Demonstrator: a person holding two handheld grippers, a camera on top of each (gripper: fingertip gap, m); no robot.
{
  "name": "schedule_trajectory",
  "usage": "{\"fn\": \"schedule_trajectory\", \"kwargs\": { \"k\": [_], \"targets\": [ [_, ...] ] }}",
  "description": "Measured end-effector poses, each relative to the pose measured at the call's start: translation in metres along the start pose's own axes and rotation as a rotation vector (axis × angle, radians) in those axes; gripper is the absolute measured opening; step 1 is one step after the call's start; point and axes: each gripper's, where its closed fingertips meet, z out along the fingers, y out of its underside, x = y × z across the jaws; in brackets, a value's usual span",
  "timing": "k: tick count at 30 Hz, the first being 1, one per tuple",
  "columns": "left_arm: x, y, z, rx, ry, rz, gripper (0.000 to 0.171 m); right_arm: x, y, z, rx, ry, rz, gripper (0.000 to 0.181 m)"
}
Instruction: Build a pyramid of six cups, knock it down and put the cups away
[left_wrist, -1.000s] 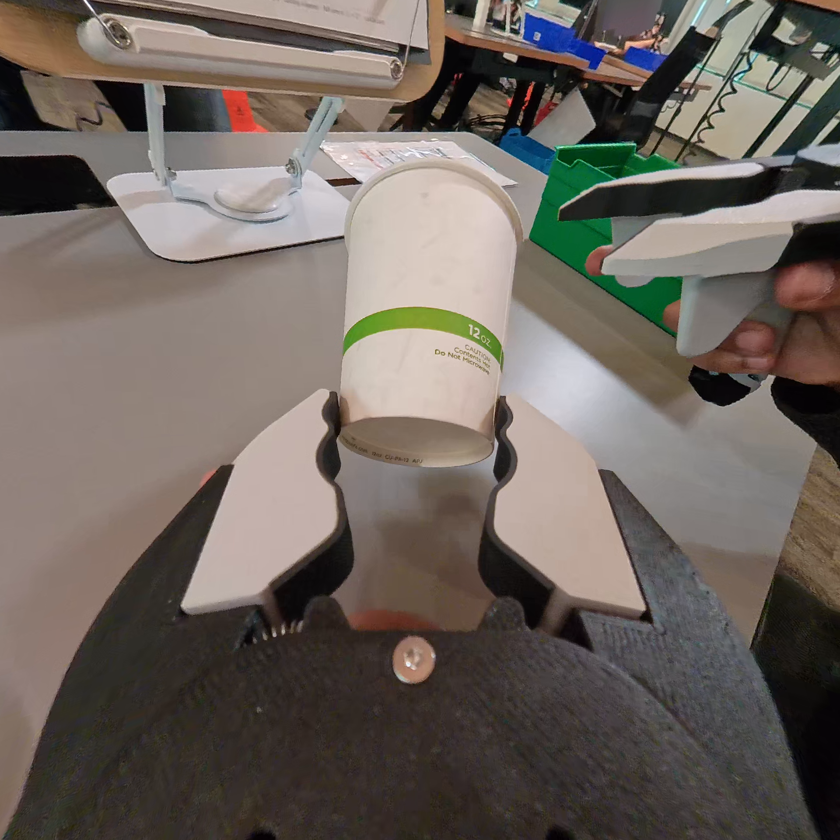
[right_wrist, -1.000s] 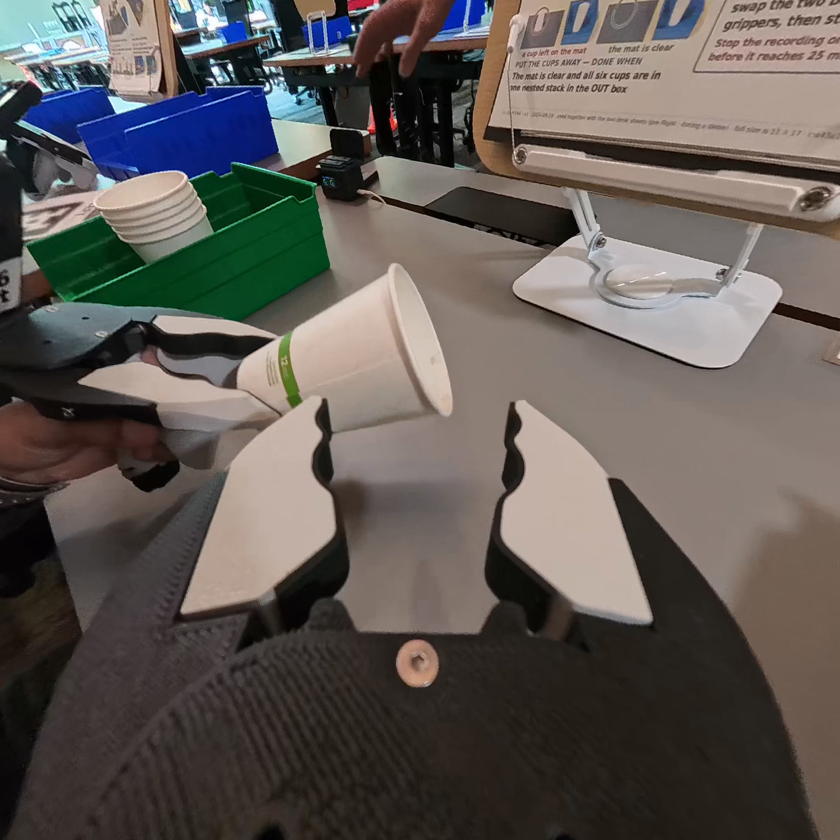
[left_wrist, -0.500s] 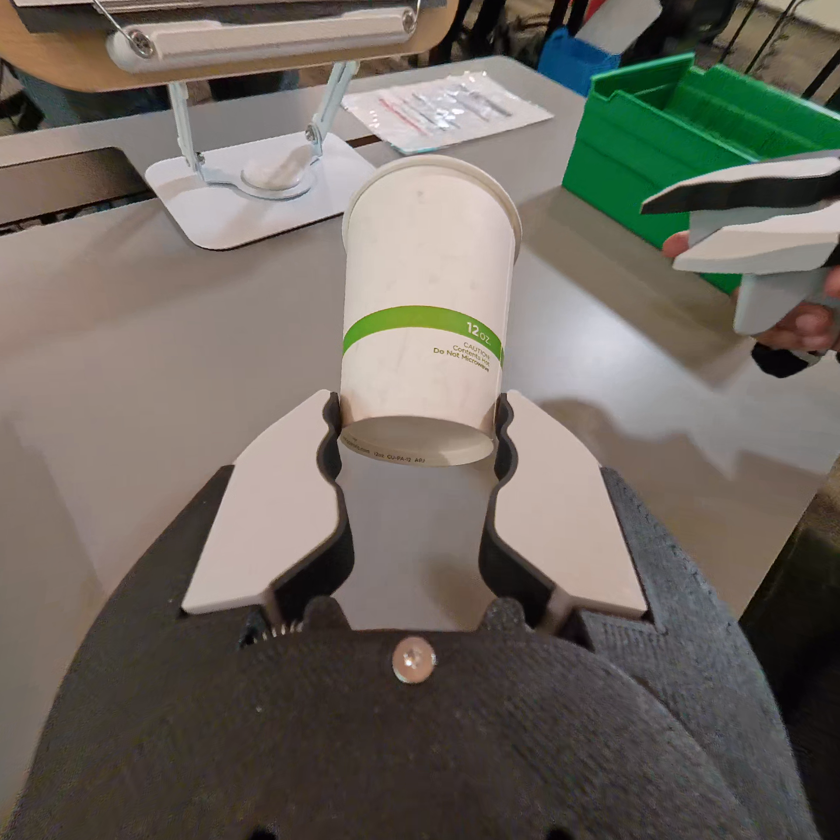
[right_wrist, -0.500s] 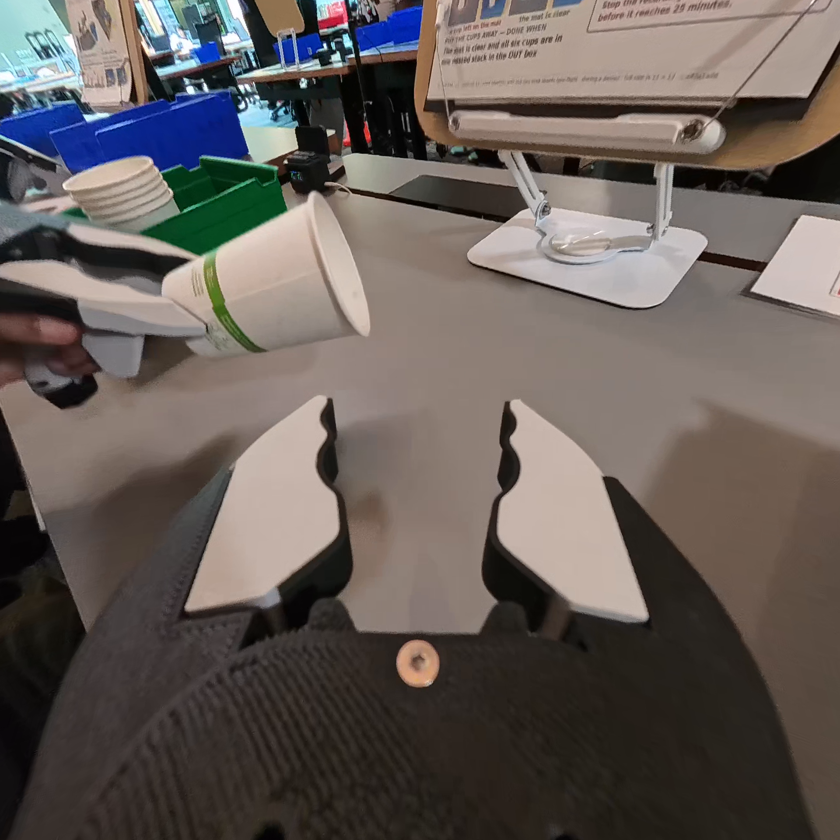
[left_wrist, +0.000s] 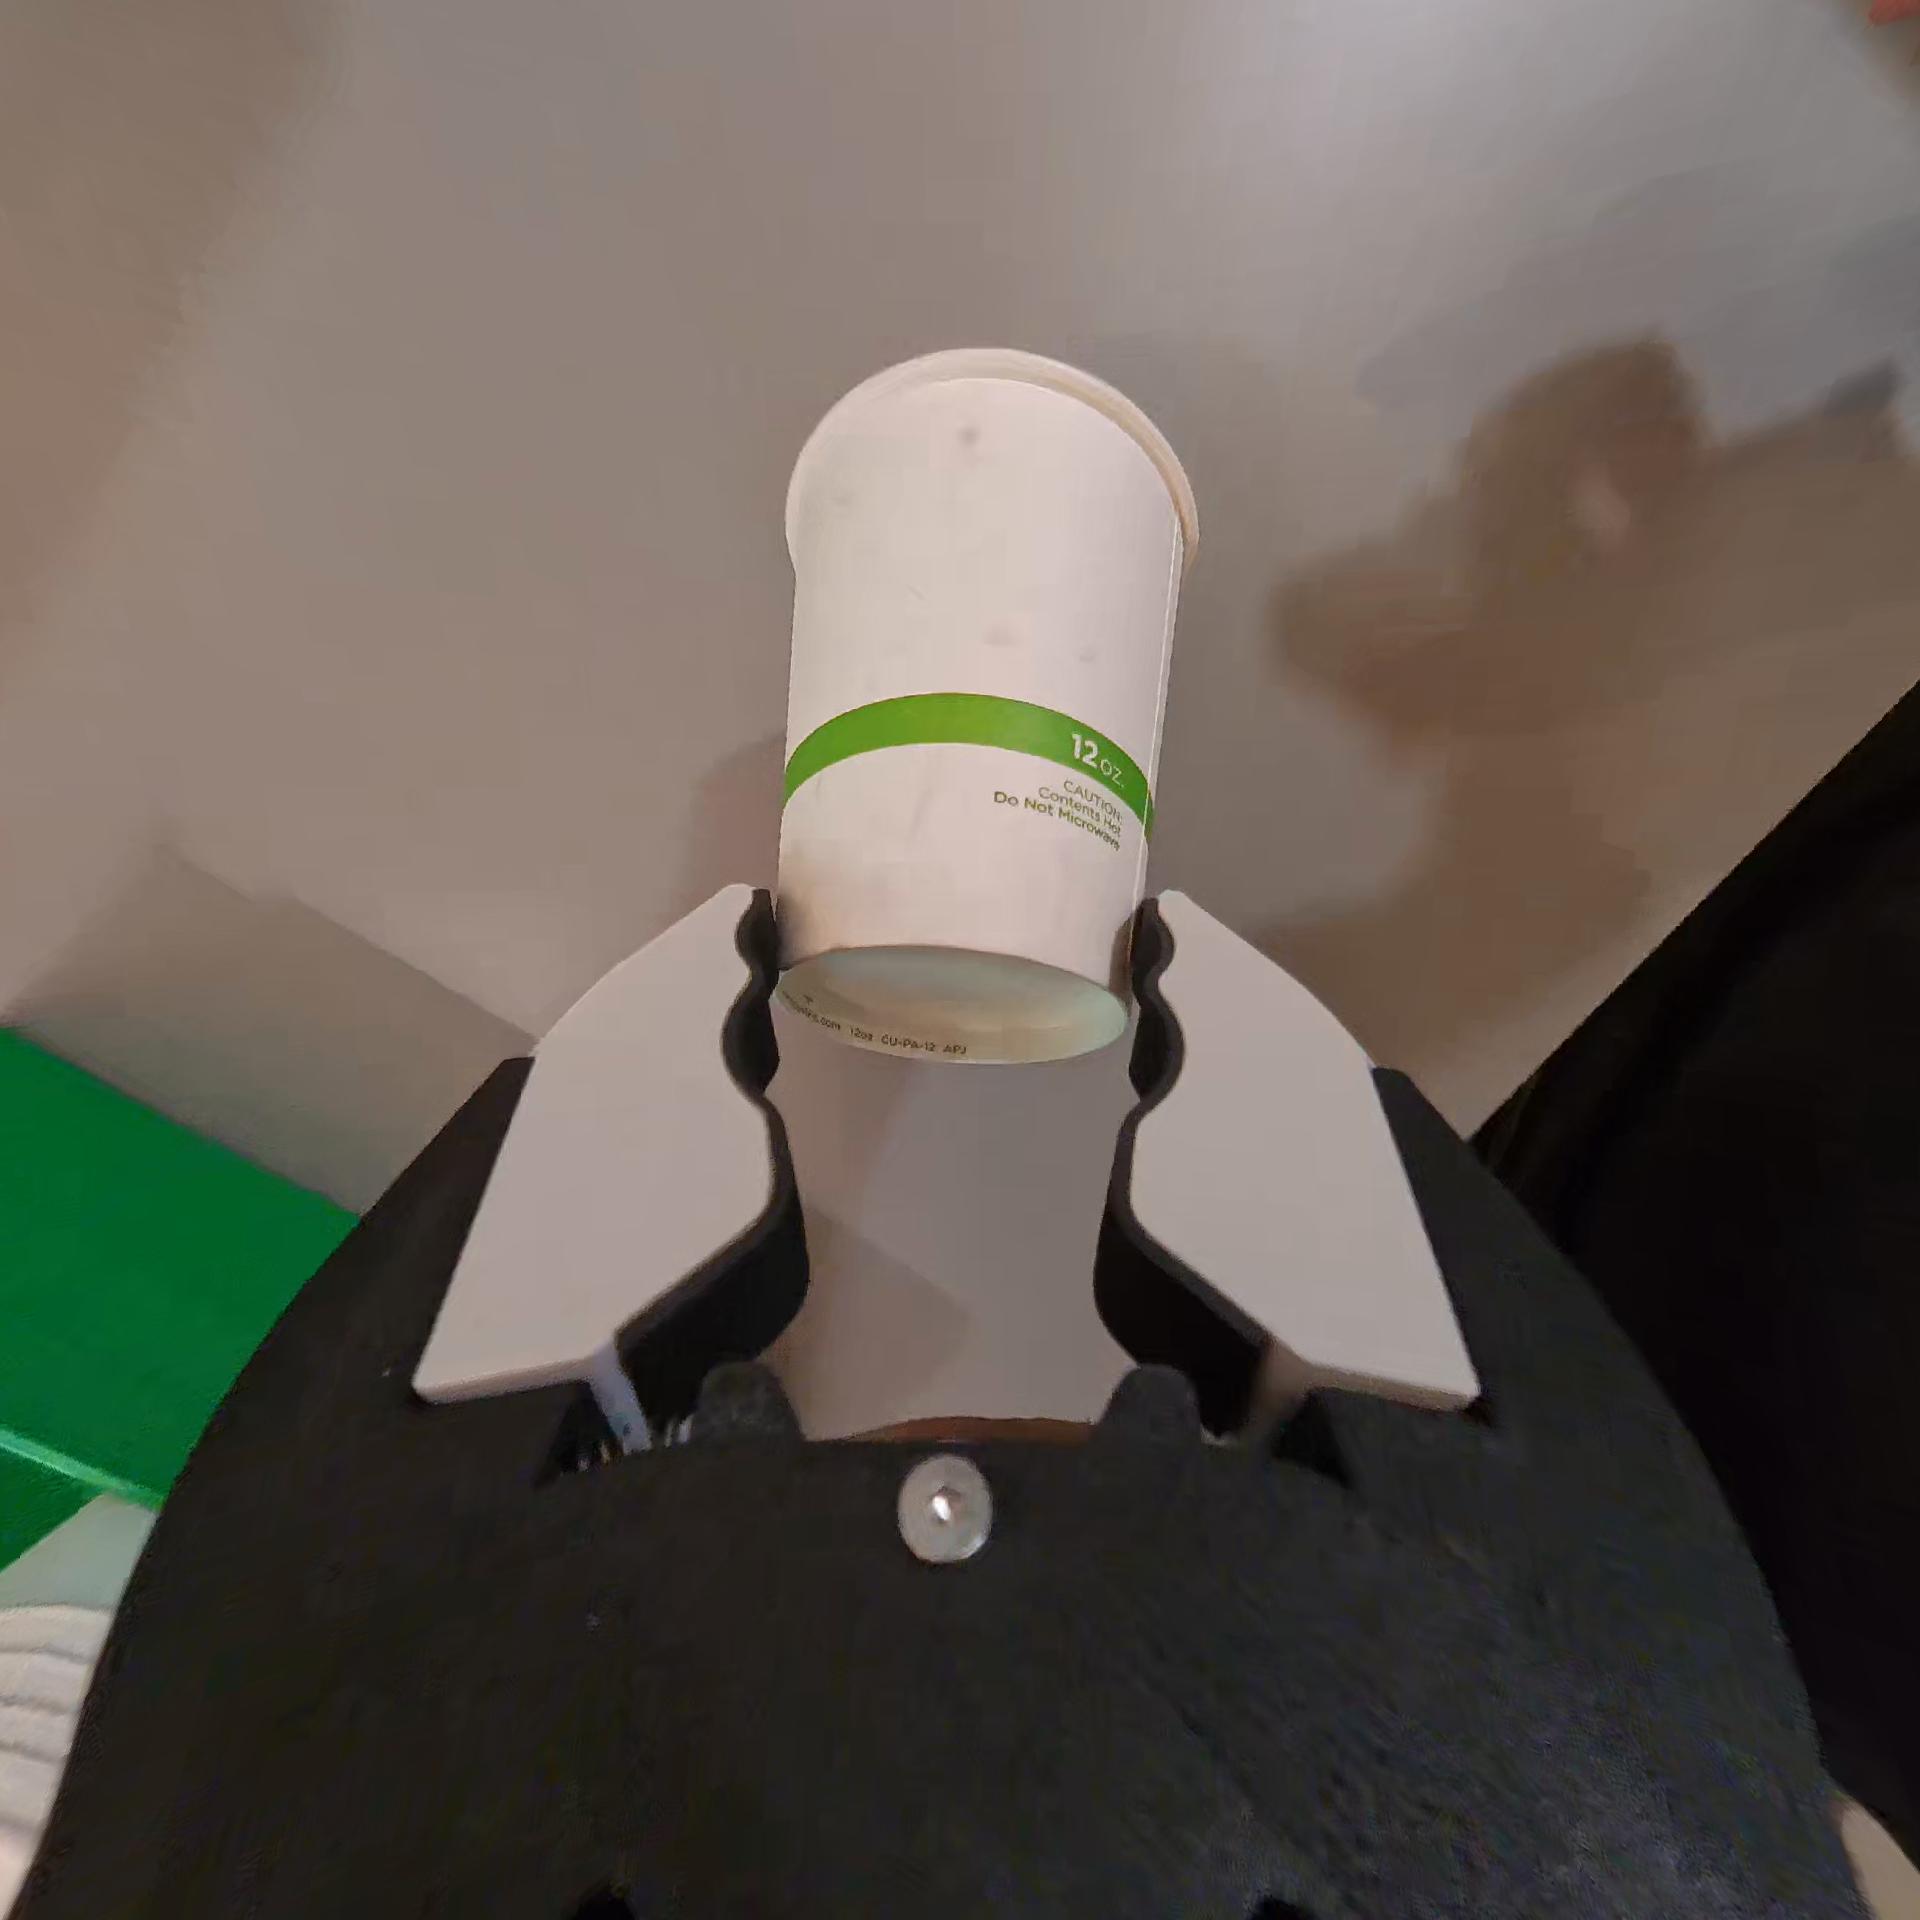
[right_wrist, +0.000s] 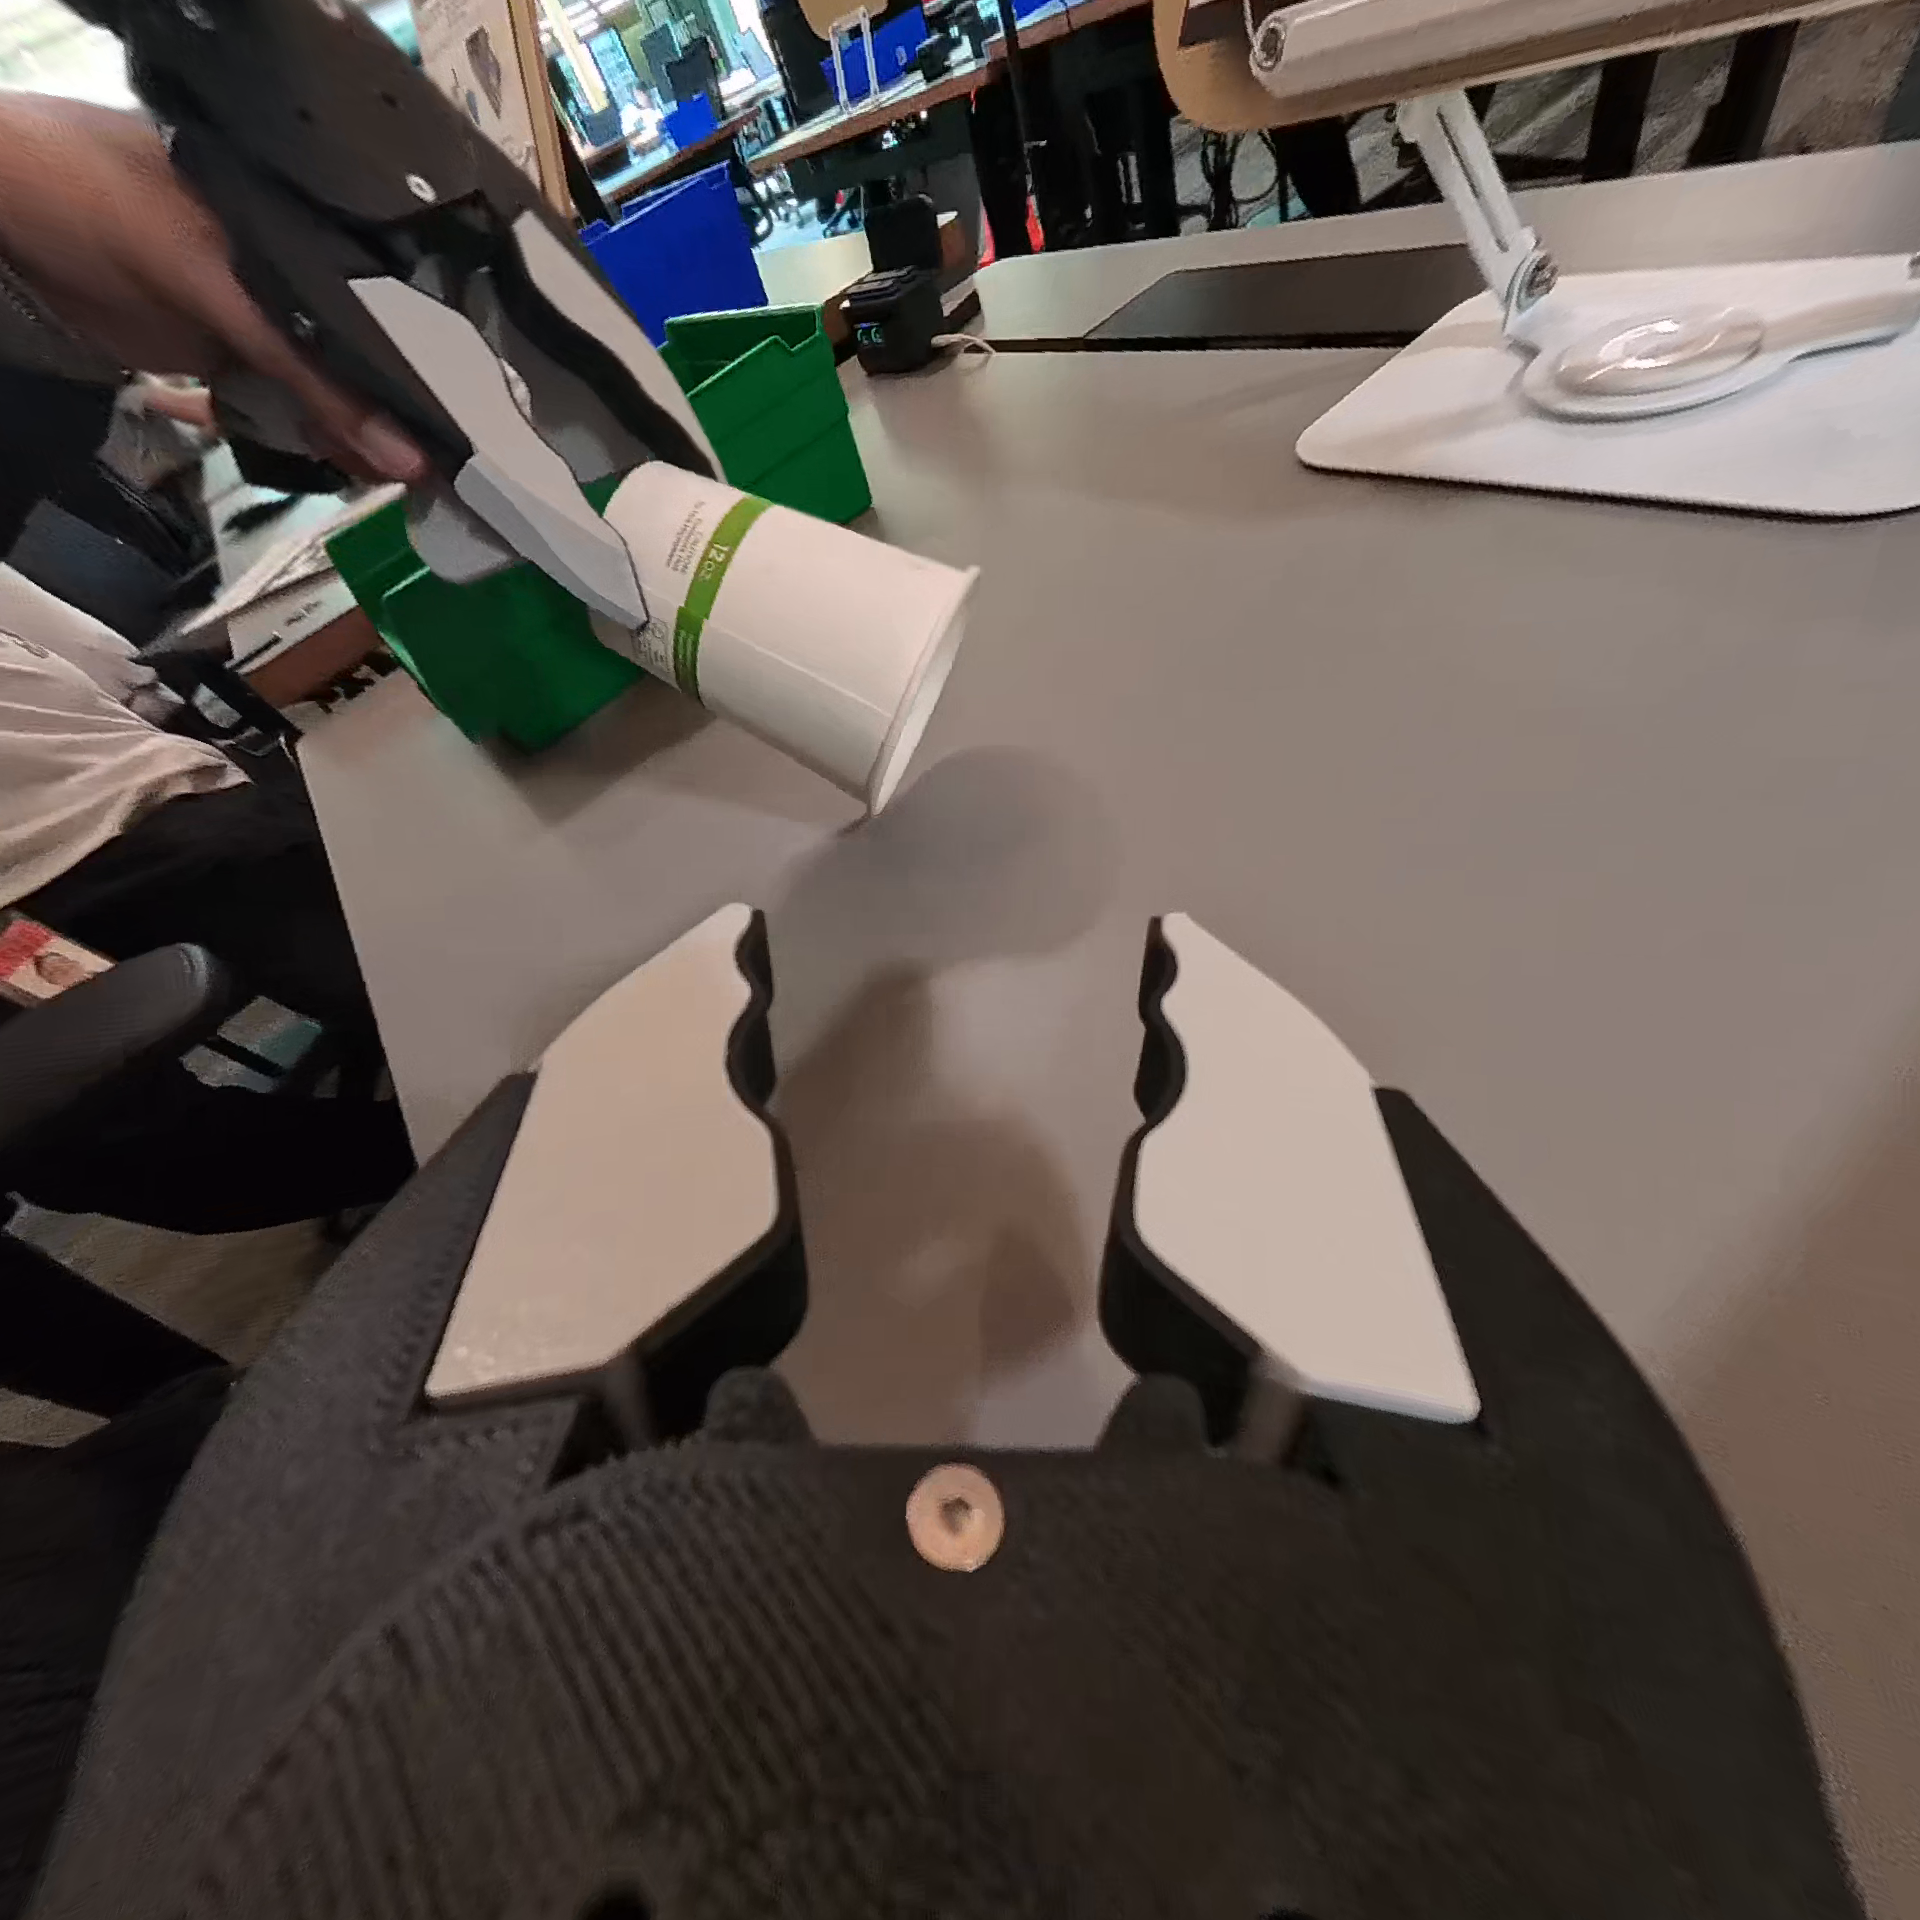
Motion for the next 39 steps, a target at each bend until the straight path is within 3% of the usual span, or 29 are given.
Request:
{"fn": "schedule_trajectory", "kwargs": {
  "k": [9,15,22,30,39],
  "targets": [
    [0.000,-0.007,0.019,-0.300,0.055,0.054,0.068,-0.002,0.000,0.001,0.000,0.000,-0.014,0.069],
    [0.005,-0.030,0.013,-0.286,0.030,0.119,0.068,-0.002,0.002,0.002,-0.004,-0.003,-0.014,0.069],
    [-0.001,-0.037,-0.003,-0.260,0.007,0.104,0.068,-0.006,0.005,0.004,-0.015,-0.017,-0.013,0.069],
    [-0.005,-0.033,0.005,-0.299,0.011,0.103,0.068,-0.007,0.006,0.005,-0.020,-0.019,-0.015,0.069],
    [-0.007,-0.057,0.017,-0.245,-0.042,0.086,0.067,-0.006,0.006,0.004,-0.019,-0.018,-0.014,0.069]
  ]
}}
